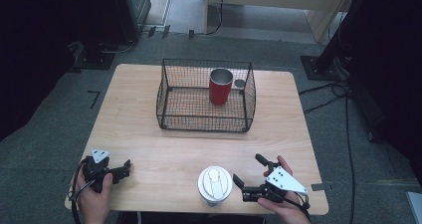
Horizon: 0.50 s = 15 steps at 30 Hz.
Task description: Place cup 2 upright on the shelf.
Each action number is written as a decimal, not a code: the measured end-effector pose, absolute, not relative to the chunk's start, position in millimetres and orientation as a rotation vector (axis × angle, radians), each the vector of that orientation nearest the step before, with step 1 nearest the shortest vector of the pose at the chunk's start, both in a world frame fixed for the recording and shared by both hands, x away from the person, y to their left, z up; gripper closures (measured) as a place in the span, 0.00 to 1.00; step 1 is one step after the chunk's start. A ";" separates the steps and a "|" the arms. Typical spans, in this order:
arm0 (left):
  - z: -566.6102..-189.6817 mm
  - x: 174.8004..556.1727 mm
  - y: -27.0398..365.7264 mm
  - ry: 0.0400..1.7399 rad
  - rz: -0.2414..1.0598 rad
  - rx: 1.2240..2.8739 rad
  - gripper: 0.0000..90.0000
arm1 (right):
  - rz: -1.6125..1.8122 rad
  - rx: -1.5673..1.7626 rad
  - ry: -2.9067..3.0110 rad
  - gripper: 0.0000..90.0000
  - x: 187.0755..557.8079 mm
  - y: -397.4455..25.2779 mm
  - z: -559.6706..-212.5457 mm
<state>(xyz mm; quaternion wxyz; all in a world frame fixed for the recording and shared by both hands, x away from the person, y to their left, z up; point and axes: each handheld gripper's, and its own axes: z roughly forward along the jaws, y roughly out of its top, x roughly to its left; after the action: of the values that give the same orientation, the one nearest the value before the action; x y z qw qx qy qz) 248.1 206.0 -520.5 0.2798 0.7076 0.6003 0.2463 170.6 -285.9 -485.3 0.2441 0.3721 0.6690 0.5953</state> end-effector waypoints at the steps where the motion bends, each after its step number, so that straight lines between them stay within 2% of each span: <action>1: -520.5 248.1 206.0 1.610 0.661 1.897 0.00 | 1.626 1.002 1.837 0.00 167.6 -288.0 -485.9; 15: -520.5 248.1 206.0 1.610 0.660 1.897 0.00 | 1.666 0.891 1.935 0.00 142.3 -288.3 -489.0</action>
<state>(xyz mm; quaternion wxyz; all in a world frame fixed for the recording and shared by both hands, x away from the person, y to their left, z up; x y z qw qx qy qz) 248.1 206.0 -520.5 0.2799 0.7076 0.6003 0.2463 142.3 -288.3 -489.0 0.2171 0.3216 0.6984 0.6014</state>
